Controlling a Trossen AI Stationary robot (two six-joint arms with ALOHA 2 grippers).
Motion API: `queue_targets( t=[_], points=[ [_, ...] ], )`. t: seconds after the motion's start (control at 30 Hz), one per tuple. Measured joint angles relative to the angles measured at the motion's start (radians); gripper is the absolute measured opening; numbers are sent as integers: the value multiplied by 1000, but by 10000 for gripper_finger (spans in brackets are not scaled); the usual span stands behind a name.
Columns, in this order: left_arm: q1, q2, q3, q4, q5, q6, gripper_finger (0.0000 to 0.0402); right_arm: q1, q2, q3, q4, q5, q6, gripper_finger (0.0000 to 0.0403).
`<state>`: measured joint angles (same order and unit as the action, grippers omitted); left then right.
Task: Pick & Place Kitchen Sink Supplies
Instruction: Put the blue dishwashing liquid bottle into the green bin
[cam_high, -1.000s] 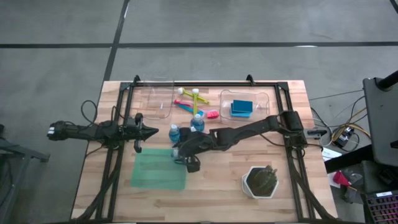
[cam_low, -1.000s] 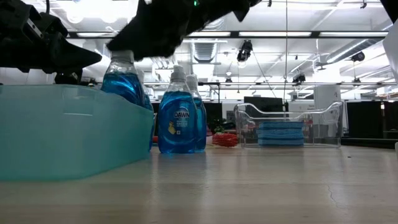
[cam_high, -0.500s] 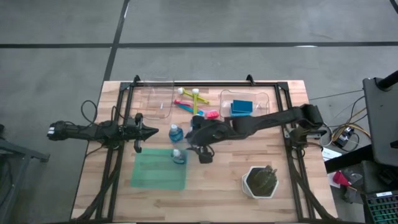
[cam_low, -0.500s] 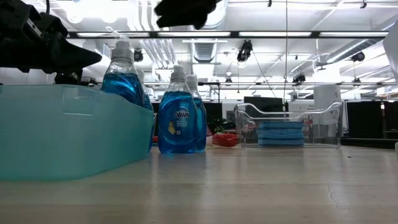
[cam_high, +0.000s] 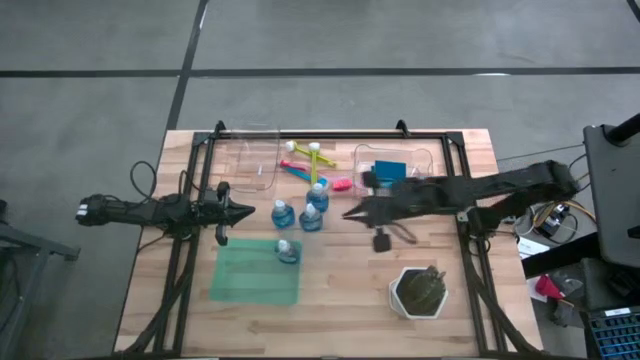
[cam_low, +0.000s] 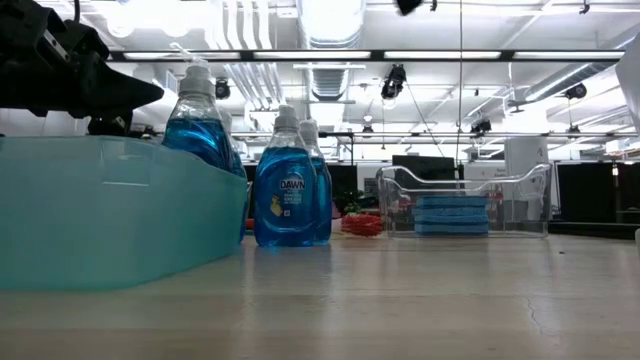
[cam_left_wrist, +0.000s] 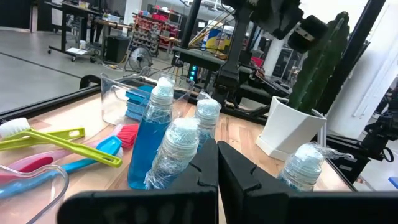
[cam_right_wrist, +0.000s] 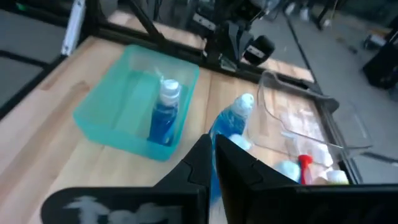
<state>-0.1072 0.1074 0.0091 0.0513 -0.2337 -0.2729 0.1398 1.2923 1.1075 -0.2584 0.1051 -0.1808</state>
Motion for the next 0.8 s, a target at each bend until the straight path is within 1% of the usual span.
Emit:
queue_targets(
  t=[0.13,0.23,0.33,0.43,0.63,0.8],
  points=[
    [0,0,0,0,0,0,0,-1,-210,-154,64,2,5,9],
    [0,0,0,0,0,0,0,-4,-355,-232,43,4,5,9],
    [0,0,0,0,0,0,0,-2,-488,-313,12,1,72,9],
    [0,0,0,0,0,0,0,-3,-604,-380,3,2,99,8],
    [0,0,0,0,0,0,0,-3,-771,-488,2,1,100,8],
    [0,0,0,0,0,0,0,-3,-837,-558,2,0,141,8]
  ],
)
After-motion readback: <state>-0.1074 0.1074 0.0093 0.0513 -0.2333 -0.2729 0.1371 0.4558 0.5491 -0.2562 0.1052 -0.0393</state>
